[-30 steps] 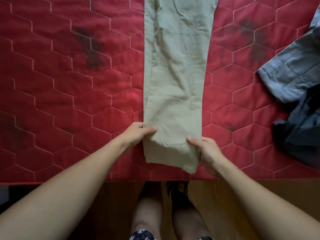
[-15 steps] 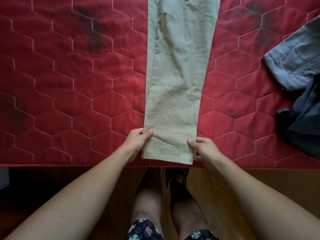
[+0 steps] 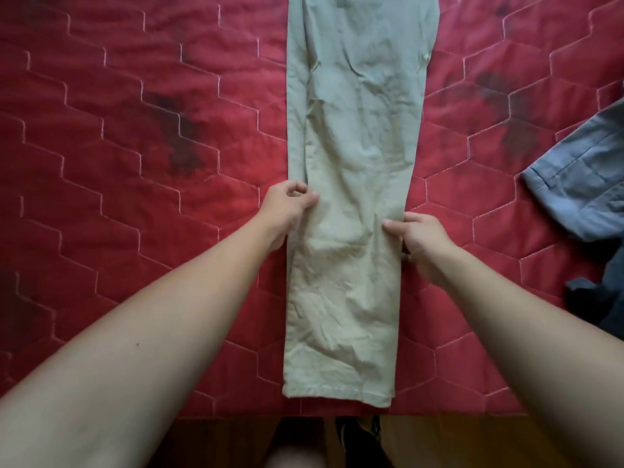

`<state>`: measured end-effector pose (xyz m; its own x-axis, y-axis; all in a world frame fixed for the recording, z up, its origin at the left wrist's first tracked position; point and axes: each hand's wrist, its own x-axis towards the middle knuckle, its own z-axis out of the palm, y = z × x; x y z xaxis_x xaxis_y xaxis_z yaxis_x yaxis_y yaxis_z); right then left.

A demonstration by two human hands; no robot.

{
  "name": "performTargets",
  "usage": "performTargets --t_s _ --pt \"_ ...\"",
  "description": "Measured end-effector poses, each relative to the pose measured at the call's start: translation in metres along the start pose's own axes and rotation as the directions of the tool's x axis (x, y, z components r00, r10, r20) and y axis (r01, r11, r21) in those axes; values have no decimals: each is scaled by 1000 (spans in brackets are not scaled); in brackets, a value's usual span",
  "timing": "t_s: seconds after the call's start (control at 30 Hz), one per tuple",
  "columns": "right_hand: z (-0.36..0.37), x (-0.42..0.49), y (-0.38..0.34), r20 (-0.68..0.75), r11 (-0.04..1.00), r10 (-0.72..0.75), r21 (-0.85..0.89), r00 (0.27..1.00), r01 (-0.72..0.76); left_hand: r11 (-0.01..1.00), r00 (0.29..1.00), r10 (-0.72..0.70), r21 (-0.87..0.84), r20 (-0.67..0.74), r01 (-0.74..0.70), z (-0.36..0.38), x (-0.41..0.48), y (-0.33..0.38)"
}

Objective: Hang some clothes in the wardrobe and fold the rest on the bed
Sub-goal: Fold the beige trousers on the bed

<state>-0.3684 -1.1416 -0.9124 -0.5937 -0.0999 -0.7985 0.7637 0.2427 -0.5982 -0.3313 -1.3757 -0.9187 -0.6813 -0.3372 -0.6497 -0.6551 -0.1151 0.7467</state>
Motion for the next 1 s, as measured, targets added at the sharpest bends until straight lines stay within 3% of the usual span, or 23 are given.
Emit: performTargets --t_s 0.13,0.27,0.4,0.57,0.67,0.87,1.0 --pt "-2 -1 -1 -54 998 56 3 997 -56 997 993 -74 -33 -93 71 -15 -4 -7" --pt "-3 -3 -20 23 990 133 51 991 -134 990 990 -136 -20 41 137 -27 1 -1" --pt "1 33 -68 81 980 50 188 995 -65 982 982 -159 -90 102 169 -21 48 41" --pt "12 78 -99 8 987 24 161 1000 -25 983 998 -68 -174 -20 63 -3 91 72" --pt "5 79 -98 12 992 67 104 998 -68 976 986 -100 -205 -132 72 -14 82 63" --pt "-2 103 -144 131 979 44 192 990 -69 954 981 -165 -235 98 184 -13 120 112" --pt "2 141 -186 142 948 -24 318 990 -23 959 986 -151 -232 68 163 -2 169 156"
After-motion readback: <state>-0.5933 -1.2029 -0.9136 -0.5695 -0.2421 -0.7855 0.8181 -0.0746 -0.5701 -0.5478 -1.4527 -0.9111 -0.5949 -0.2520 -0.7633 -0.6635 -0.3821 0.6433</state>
